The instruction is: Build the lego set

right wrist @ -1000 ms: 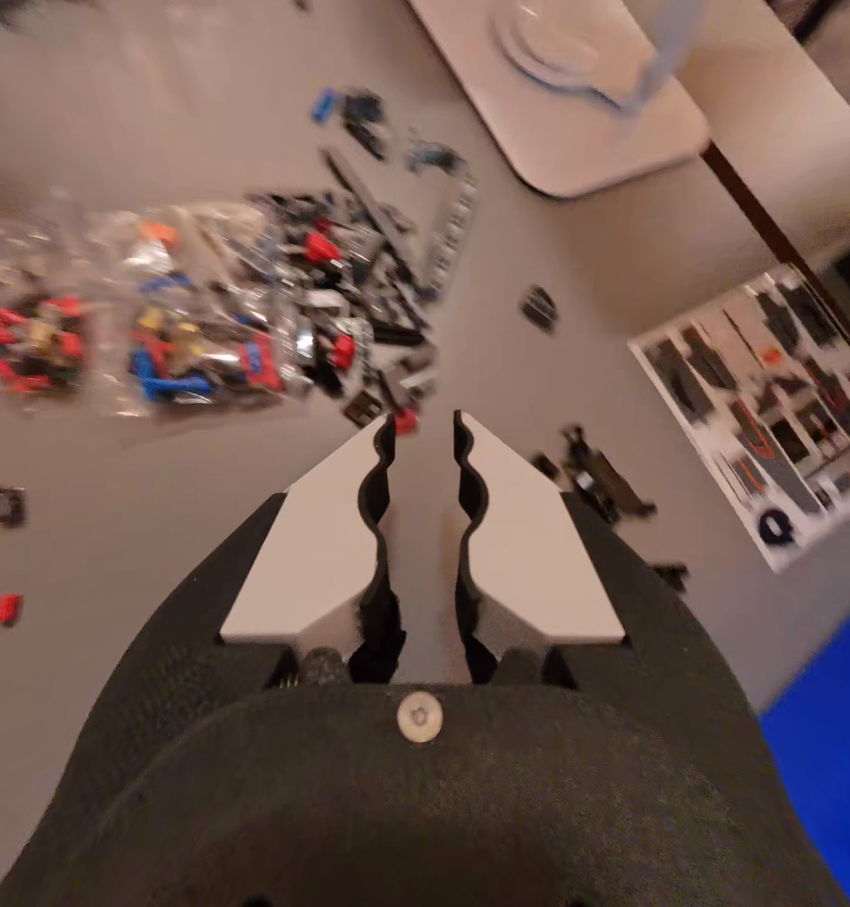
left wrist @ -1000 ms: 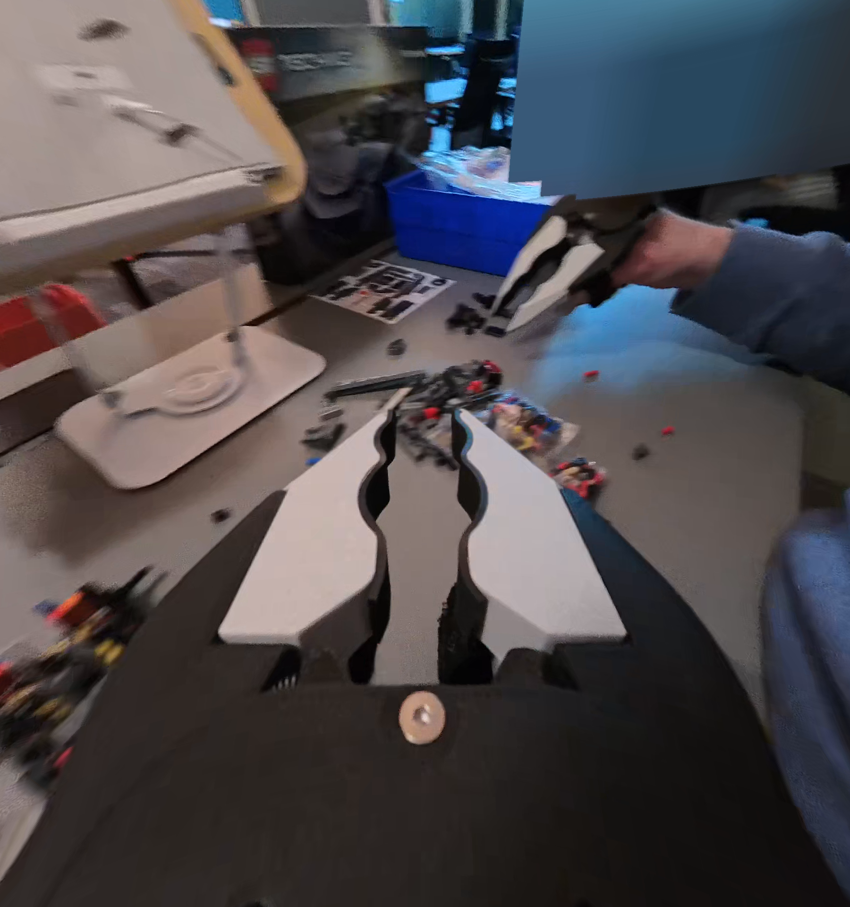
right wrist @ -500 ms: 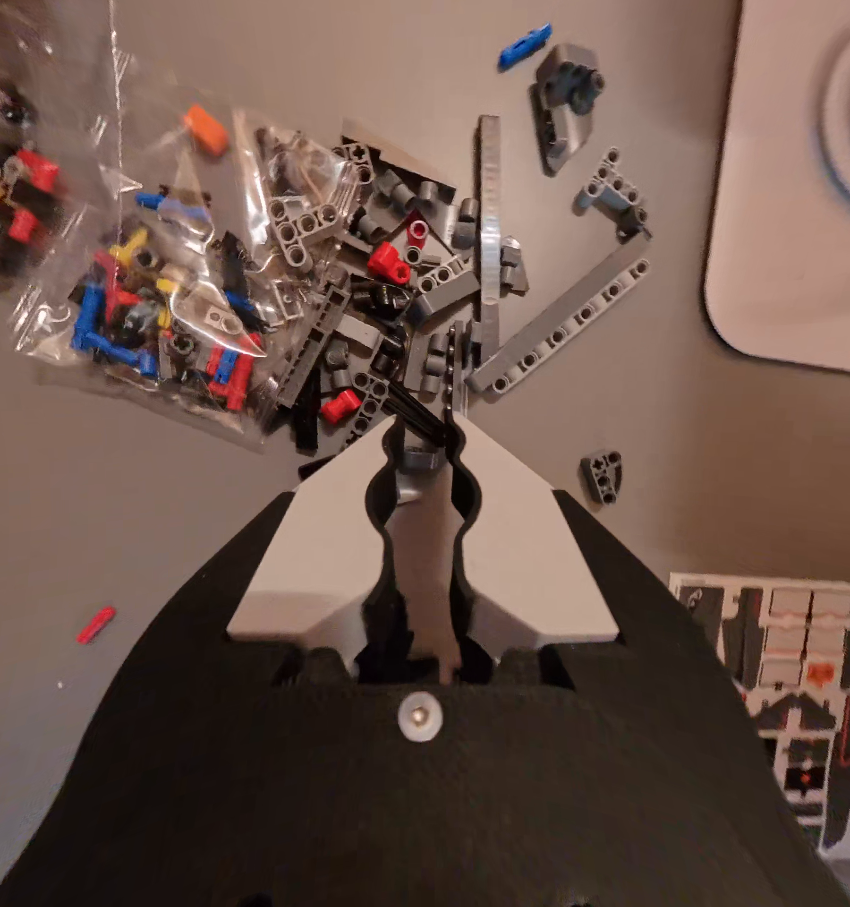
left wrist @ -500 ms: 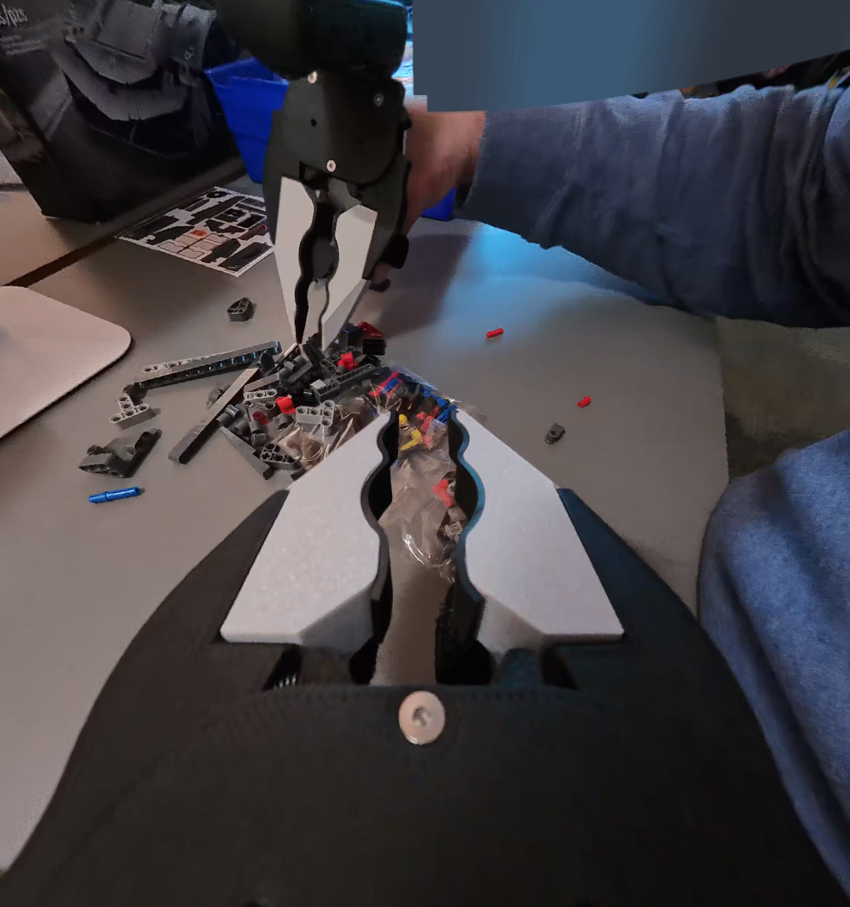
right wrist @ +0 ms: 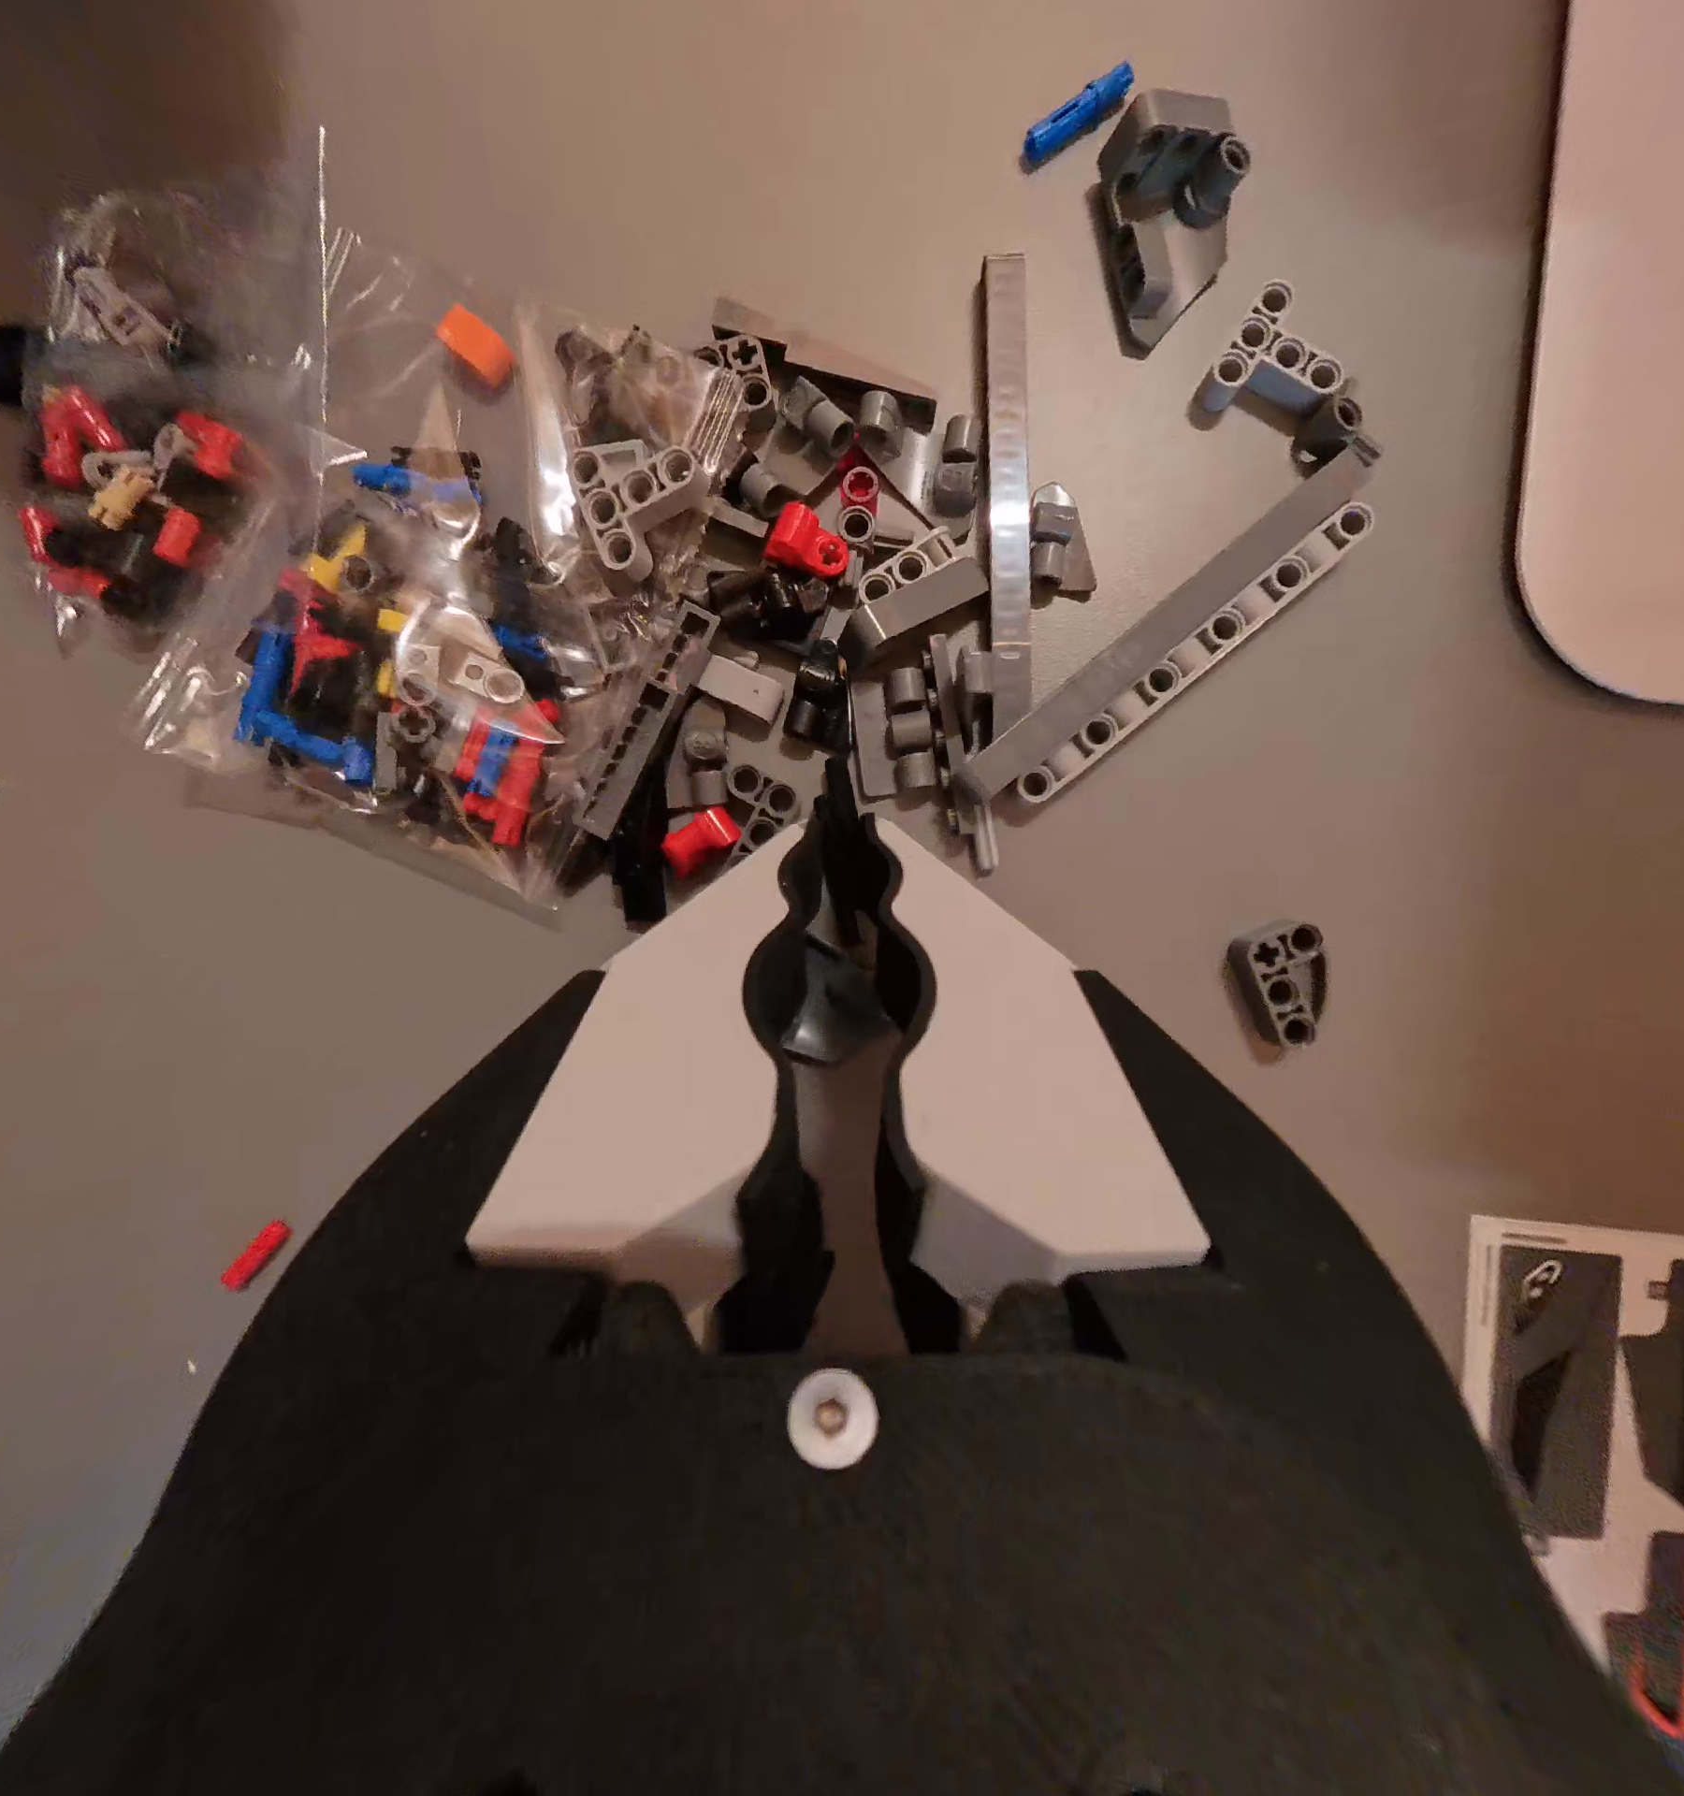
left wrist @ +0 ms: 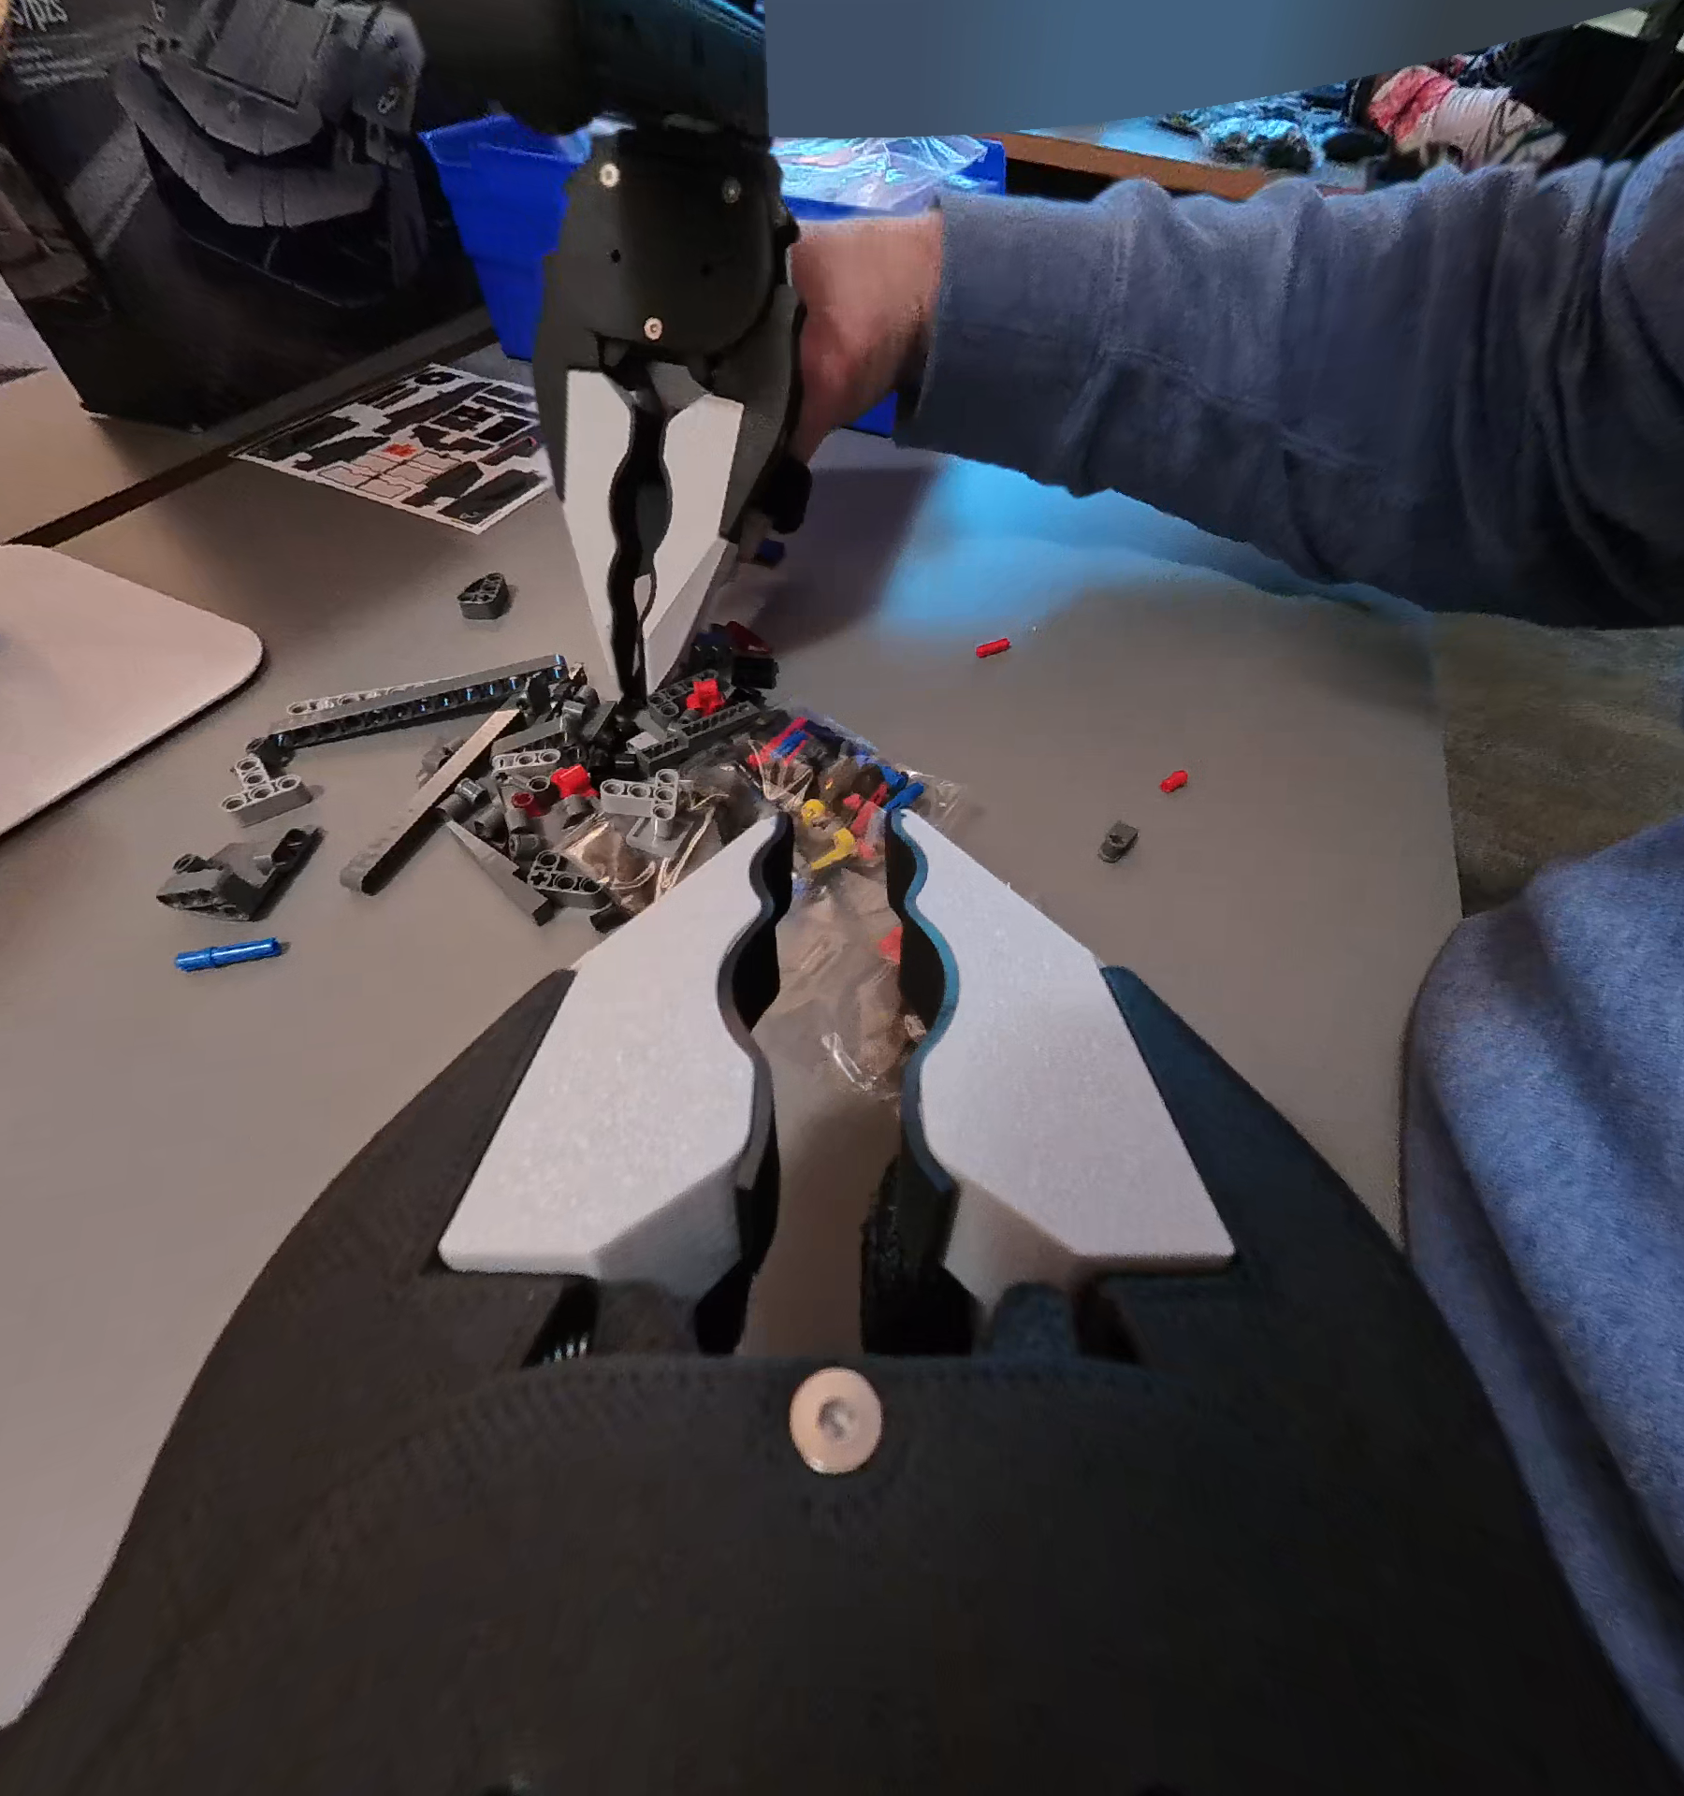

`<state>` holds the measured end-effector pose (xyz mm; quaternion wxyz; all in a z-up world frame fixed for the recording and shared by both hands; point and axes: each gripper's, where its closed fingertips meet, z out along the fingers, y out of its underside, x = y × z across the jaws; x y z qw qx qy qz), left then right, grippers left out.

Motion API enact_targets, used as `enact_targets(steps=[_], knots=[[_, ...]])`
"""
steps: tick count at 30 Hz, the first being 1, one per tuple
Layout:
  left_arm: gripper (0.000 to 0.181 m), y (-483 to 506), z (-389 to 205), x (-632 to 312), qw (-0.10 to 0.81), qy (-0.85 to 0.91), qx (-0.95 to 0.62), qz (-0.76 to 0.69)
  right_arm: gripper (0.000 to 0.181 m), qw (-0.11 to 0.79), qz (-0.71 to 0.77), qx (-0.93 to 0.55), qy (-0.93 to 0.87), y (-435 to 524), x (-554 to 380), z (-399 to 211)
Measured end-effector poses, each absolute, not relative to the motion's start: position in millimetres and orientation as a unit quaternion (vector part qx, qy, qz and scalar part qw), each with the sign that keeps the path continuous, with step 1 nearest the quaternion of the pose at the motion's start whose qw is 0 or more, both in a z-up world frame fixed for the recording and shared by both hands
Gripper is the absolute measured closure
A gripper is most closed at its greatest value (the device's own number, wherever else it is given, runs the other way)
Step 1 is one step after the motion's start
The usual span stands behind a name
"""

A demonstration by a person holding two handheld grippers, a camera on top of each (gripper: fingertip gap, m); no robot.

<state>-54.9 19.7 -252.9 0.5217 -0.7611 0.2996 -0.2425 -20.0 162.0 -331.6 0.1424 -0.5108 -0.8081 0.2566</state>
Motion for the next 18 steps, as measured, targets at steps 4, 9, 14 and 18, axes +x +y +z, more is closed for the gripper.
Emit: enact_targets(steps=[4, 9, 14, 18], knots=[[0.165, 20.0, -253.9, -54.7, 0.522, 0.298, -0.761, -0.244, 0.177, 0.161, 0.277, -0.531, -0.784, 160.8, -15.9, -328.5], [0.165, 19.1, -252.5, -52.4, 0.524, 0.3, -0.759, -0.243, 0.177, 0.215, 0.264, -0.573, -0.745, 181.8, -0.5, -305.8], [0.165, 19.0, -254.2, -50.2, 0.521, 0.301, -0.759, -0.248, 0.177, 0.279, 0.21, -0.678, -0.647, 230.2, 48.3, -279.4], [0.165, 17.6, -255.7, -45.9, 0.518, 0.307, -0.758, -0.25, 0.177, 0.278, 0.17, -0.745, -0.581, 243.2, 84.8, -289.1]])
